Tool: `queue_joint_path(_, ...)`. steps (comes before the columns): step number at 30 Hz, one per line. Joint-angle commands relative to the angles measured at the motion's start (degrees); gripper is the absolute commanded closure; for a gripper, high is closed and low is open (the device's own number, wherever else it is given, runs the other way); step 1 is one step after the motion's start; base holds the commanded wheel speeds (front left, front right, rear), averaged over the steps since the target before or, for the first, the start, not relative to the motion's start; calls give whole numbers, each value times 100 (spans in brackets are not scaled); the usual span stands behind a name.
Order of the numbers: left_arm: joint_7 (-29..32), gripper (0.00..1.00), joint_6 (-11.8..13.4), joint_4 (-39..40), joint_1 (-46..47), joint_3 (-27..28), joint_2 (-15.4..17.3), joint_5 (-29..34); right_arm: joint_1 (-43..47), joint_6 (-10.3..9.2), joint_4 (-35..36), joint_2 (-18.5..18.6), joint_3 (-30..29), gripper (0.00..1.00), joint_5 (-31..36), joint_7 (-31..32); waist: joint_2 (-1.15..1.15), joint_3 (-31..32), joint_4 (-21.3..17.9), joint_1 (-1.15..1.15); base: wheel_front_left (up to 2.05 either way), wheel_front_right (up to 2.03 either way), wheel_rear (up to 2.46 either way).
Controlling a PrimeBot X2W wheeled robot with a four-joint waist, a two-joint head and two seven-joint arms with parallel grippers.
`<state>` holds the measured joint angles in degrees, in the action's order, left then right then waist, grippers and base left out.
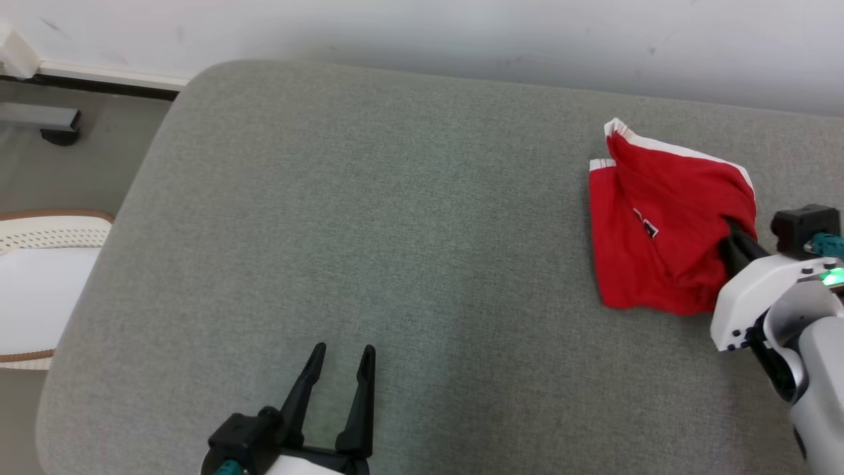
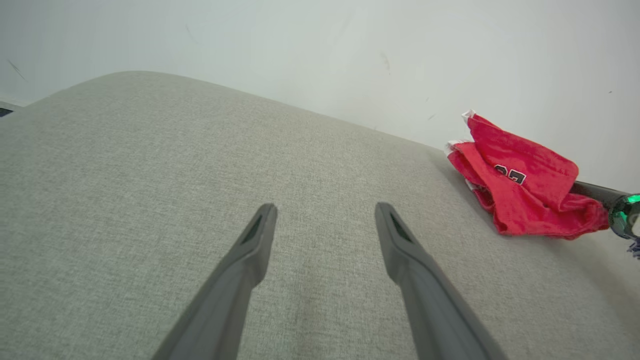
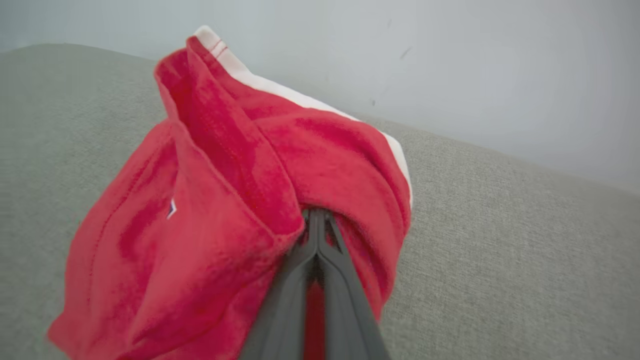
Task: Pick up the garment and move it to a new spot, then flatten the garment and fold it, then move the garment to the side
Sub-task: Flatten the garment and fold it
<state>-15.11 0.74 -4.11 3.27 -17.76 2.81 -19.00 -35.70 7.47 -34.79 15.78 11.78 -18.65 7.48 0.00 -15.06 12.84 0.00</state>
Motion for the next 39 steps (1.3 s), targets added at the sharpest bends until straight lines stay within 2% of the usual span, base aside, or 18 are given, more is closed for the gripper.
queue_joint_path(1, 0, 0, 22, -1, 19, 9, 20, -34, -64, 1, -13, -44, 141, 100, -91, -50, 0, 27, 32, 0, 0, 0, 0)
queue_joint_path(16, 0, 0, 89, 6, -163, 61, 20, -150, 461, 0, 479, 84, 1783, 100, -705, 173, 0, 253, 63, 0, 0, 0, 0)
queue_joint_path(23, 0, 0, 87, -27, -249, 184, 21, -87, 624, 0, 558, 40, 2135, 100, -799, 40, 0, 456, -154, 0, 0, 0, 0)
queue_joint_path(28, 0, 0, 42, -34, -322, 338, 21, 15, 937, 1, 826, 69, 1975, 100, -922, -295, 0, 697, -372, 0, 0, 0, 0)
queue_joint_path(30, 1, 0, 25, -49, -341, 406, 21, 76, 1112, 0, 971, 140, 1803, 75, -925, -435, 0, 784, -464, 0, 0, 0, 0)
queue_joint_path(31, 1, 0, 2, -62, -350, 446, 21, 104, 1205, 0, 1040, 174, 1713, 59, -888, -495, 0, 829, -511, 0, 0, 0, 0)
queue_joint_path(32, 0, 0, -11, -75, -363, 484, 20, 138, 1306, 0, 1122, 218, 1635, 25, -821, -577, 0, 878, -558, 0, 0, 0, 0)
queue_joint_path(33, 1, 0, -22, -93, -373, 528, 20, 166, 1416, 0, 1188, 248, 1526, 0, -783, -655, 0, 923, -603, 0, 0, 0, 0)
queue_joint_path(39, 1, 0, -109, -204, -458, 765, 20, 329, 2111, 0, 1656, 308, 836, 0, -676, -1138, 0, 1169, -862, 0, 0, 0, 0)
